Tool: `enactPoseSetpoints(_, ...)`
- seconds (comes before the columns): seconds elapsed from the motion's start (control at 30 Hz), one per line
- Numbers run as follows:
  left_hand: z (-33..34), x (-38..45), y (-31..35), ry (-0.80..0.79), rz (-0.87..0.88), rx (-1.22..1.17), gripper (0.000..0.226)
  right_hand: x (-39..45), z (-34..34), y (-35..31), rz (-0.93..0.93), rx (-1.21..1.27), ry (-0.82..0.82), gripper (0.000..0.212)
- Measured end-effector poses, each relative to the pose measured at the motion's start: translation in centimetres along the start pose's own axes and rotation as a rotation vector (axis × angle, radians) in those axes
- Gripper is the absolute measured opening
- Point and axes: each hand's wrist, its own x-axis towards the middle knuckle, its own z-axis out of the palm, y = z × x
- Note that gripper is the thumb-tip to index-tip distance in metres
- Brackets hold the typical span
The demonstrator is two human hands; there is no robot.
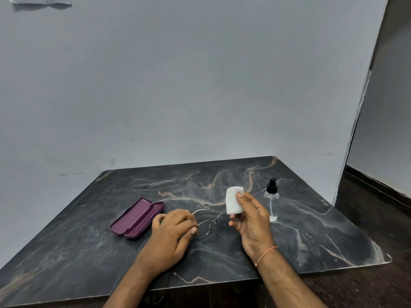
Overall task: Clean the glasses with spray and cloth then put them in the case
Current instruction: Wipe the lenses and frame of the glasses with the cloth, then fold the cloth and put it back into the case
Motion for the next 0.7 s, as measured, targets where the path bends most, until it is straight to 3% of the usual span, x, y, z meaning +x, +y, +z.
enactPoseSetpoints(0.4,-0.3,-0.4,0.5,0.038,-0.007,0.157,0.025,-0.5,0.1,-0.1,0.105,0.003,-0.212,0.018)
enactPoseSetpoints(0.7,-0.7,-0.5,0.8,0.137,-0.045,0.006,0.041,-0.4,0.1,0.7,0.094,-0.165,-0.342,0.021)
